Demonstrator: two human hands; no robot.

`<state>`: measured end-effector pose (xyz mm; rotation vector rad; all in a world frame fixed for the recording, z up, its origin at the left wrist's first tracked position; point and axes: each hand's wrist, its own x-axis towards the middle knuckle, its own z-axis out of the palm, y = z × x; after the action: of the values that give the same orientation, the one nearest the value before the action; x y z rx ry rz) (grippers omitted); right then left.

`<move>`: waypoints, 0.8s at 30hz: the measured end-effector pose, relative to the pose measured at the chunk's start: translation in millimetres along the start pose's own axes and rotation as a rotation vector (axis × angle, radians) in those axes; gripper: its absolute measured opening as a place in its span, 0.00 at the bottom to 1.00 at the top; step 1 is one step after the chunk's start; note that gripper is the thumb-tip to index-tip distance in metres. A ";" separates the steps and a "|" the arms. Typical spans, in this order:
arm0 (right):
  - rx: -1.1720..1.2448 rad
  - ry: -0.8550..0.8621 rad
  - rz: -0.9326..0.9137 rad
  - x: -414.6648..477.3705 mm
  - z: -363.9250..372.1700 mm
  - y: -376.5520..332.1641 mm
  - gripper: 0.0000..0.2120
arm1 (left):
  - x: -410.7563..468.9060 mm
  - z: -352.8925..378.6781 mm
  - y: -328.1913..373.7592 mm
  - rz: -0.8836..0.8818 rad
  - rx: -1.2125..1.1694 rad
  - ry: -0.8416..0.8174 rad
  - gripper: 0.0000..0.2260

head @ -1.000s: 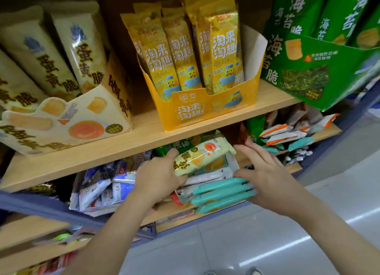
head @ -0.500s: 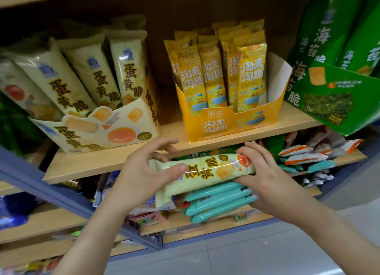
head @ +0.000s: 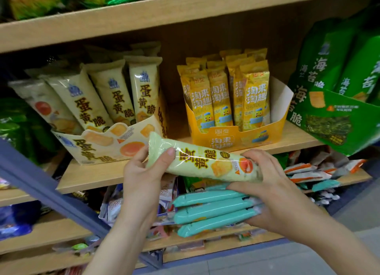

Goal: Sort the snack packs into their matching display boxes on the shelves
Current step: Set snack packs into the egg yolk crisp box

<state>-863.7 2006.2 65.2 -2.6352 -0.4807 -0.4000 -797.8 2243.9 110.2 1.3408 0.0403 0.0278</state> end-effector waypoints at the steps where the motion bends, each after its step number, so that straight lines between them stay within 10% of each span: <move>1: 0.076 -0.011 0.011 2.3 -3.6 -1.7 0.24 | 2.1 0.3 2.7 0.020 -0.011 0.018 0.15; 11: 0.294 -0.011 -0.044 38.7 -20.1 -28.2 0.23 | 4.6 -24.0 54.9 0.153 0.142 -0.067 0.17; 24: 0.064 -0.223 -0.298 152.7 -25.0 -94.3 0.27 | 13.4 -116.3 139.5 0.851 0.556 0.351 0.17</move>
<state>-768.5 2115.5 173.9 -2.5618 -0.9490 -0.1754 -789.2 2389.4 219.4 1.8052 -0.2448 1.0340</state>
